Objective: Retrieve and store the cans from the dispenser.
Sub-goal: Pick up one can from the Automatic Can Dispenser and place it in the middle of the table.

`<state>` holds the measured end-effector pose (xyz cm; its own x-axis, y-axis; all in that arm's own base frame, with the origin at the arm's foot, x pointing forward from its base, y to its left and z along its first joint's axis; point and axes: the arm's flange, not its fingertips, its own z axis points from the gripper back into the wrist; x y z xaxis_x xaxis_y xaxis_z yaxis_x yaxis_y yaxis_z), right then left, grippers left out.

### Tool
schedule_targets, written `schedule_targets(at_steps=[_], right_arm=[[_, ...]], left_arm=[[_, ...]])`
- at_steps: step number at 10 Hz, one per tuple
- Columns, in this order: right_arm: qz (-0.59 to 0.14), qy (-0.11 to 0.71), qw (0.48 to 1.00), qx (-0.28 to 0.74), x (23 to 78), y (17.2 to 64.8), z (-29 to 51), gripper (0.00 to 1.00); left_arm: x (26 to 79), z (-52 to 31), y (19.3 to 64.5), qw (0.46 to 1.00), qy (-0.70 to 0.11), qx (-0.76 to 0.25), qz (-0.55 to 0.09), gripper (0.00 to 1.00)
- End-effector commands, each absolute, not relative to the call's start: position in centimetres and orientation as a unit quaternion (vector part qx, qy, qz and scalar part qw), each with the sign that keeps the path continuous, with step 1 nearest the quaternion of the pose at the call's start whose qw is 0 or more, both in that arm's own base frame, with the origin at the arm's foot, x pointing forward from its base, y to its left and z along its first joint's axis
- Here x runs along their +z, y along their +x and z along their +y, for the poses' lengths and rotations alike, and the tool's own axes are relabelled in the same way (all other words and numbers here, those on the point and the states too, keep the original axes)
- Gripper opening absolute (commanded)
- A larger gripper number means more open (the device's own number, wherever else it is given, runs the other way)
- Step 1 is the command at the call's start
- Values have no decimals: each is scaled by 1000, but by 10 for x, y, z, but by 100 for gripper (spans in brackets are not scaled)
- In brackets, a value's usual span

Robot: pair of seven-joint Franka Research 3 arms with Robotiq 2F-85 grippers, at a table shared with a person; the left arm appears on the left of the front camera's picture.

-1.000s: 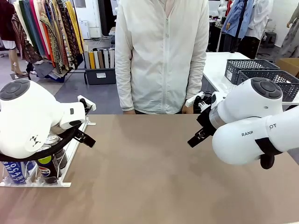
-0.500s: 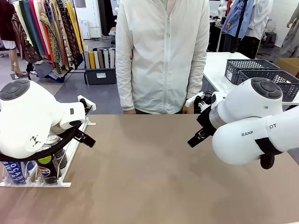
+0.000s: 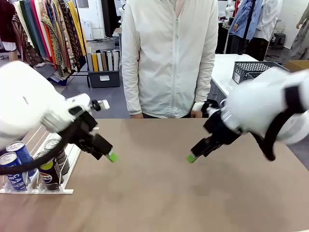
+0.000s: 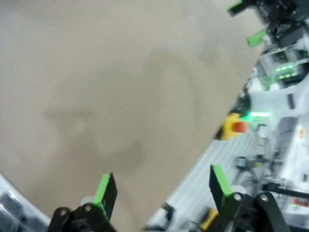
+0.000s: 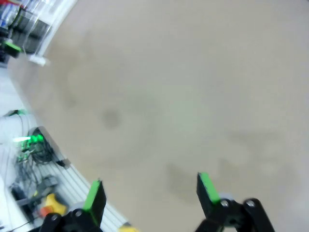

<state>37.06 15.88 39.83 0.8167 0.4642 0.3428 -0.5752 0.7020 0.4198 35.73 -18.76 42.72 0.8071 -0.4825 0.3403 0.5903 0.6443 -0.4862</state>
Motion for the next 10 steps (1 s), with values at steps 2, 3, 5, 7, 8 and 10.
schedule_targets(at_steps=[2, 3, 5, 7, 8, 10], right_arm=[[-41, 468, 855, 219, 462, 365, 56, 100], [-66, 535, 817, 206, 480, 351, -5, 100], [-123, 601, 779, 129, 488, 337, -95, 100], [-202, 650, 732, 37, 481, 318, -175, 100], [-228, 661, 715, -3, 471, 313, -204, 100], [-261, 679, 684, -47, 455, 304, -232, 100]], left_arm=[[507, -108, 351, 873, -434, -215, -50, 100], [533, -37, 346, 840, -512, -161, -77, 100], [542, 74, 331, 798, -581, -50, -150, 100], [522, 176, 298, 764, -609, 66, -204, 100], [505, 223, 284, 733, -631, 115, -226, 100], [487, 264, 263, 728, -613, 174, -253, 100]])
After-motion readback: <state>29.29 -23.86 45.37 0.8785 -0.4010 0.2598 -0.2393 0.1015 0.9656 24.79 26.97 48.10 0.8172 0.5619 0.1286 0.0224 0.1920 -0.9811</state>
